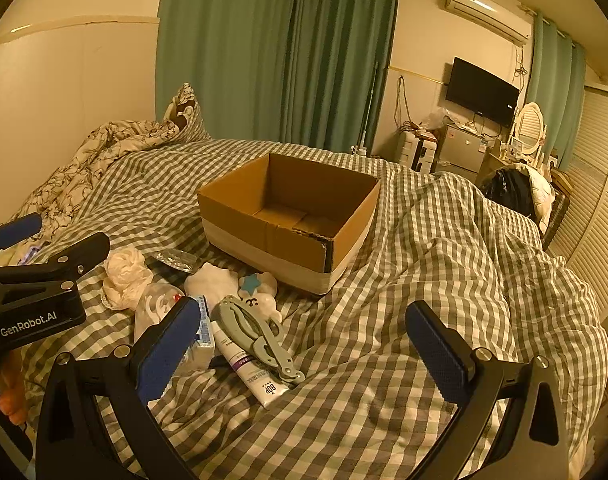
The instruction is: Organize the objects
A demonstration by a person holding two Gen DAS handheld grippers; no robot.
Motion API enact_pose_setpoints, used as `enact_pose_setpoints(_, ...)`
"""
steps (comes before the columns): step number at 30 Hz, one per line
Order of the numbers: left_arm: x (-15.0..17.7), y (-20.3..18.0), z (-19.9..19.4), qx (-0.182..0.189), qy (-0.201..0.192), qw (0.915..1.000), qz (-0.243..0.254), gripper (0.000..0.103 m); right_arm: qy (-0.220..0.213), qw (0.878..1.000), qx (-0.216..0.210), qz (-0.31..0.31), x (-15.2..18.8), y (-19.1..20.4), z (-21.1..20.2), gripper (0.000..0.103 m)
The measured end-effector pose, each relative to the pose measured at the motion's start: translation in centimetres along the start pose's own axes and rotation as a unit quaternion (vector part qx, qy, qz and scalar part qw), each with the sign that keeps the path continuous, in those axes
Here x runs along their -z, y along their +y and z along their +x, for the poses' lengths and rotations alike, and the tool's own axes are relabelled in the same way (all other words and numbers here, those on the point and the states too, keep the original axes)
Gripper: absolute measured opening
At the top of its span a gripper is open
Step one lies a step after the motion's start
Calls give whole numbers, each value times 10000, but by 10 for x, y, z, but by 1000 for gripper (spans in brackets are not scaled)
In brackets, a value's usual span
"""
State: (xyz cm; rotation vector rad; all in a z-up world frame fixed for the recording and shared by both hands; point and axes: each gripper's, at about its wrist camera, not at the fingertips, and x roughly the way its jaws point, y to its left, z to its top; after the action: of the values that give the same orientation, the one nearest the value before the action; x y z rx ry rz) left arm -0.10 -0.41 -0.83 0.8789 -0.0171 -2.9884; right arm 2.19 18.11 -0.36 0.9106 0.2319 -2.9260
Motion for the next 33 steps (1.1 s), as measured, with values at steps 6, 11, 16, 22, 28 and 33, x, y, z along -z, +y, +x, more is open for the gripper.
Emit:
enact_pose_setpoints(6,0,1,0,-12,-16,10000,6,103,-30,10000,-39,-40,-2,1,-3,103)
enact_pose_setpoints(11,-1,2,-1,1,-23,10000,40,103,-26,9999,-88,-77,-2,0,-5,103)
enact_pose_setpoints(16,0,0,1,37,42,10000,59,103,10,9999,-125,-75,-2,-2,-4,103)
enact_pose_setpoints(22,3,0,10,75,230,9997,65,103,54,9999,-120,-24,0,-6,0,103)
enact_pose_setpoints(28,10,3,24,121,493,9987,54,103,169,9998,-116,15,4,-11,8,101)
enact_pose_setpoints(33,19,10,41,106,793,9968,14,103,392,9992,-113,34,12,-16,21,99)
